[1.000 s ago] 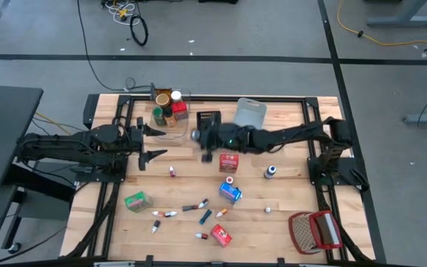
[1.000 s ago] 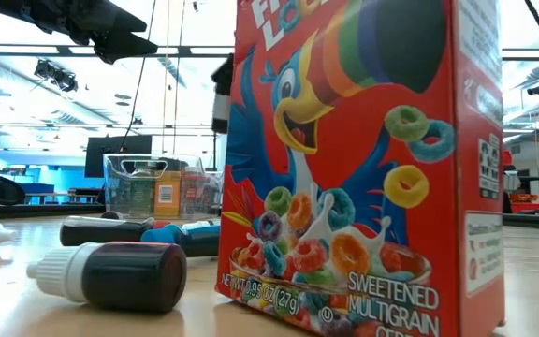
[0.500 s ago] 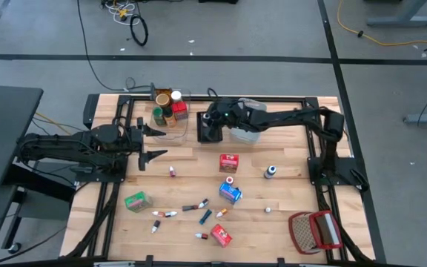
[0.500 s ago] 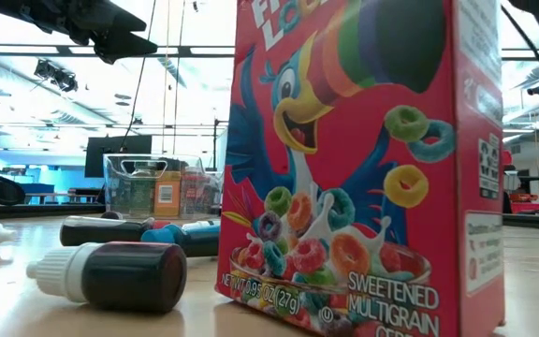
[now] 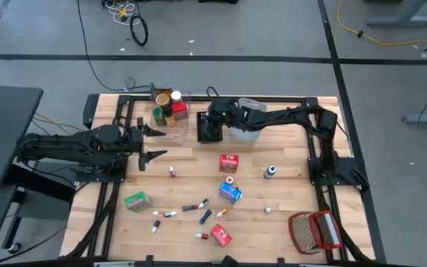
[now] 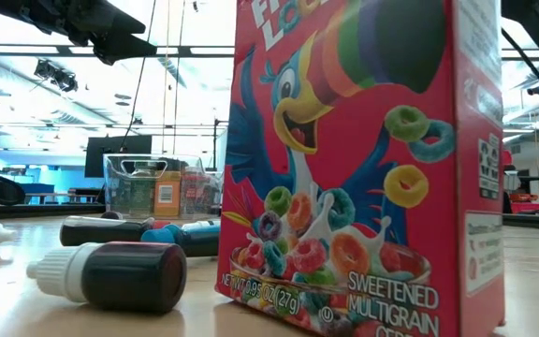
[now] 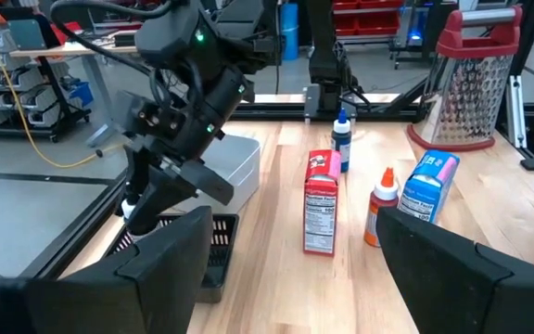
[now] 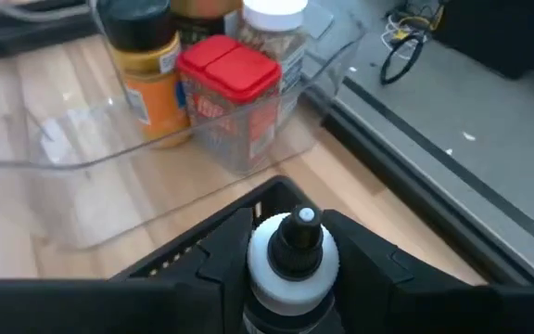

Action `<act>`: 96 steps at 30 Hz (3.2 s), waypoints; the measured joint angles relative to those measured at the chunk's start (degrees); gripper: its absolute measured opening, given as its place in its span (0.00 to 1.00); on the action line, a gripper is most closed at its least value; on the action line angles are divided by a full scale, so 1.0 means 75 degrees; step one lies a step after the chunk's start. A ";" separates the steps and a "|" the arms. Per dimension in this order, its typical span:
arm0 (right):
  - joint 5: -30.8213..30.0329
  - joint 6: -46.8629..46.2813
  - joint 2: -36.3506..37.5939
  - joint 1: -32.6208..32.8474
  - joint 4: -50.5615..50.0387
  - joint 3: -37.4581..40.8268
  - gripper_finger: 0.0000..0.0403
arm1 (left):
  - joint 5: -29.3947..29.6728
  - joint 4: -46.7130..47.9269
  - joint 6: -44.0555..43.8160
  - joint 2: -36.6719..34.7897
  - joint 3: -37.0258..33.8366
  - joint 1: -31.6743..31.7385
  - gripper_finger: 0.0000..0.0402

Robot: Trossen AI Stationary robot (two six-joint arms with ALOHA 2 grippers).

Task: Pick & Place Kitchen Items
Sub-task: Put the large black food coloring bottle into the black bin, then put the large blue food coloring bottle into the black bin

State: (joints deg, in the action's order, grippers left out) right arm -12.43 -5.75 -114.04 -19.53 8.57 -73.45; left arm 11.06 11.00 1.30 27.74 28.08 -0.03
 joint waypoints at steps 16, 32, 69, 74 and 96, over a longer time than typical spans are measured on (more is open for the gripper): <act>0.0554 -0.0034 -0.0147 -0.0172 0.0722 -0.0009 0.32 | 0.0048 -0.0385 0.0538 0.0001 0.0003 -0.0001 0.78; 0.0804 0.0162 -0.0254 -0.0186 0.0780 -0.0009 0.34 | 0.0331 -0.0597 0.0854 0.0001 0.0011 0.0002 0.78; 0.0250 0.1828 0.1887 0.1150 -0.0060 -0.0003 0.55 | 0.0323 -0.0336 0.0501 0.0001 0.0000 0.0001 0.78; -0.0284 0.1773 0.2708 0.1677 -0.1331 -0.0003 0.55 | 0.0324 -0.0320 0.0387 0.0001 0.0000 0.0002 0.78; -0.0777 -0.2080 0.3812 0.2947 -0.8227 -0.0003 0.61 | 0.0318 -0.0296 0.0107 0.0001 0.0000 0.0002 0.78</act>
State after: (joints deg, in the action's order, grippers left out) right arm -18.26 -21.35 -85.45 2.57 -53.14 -73.47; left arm 13.44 8.79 2.11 27.74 28.08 -0.01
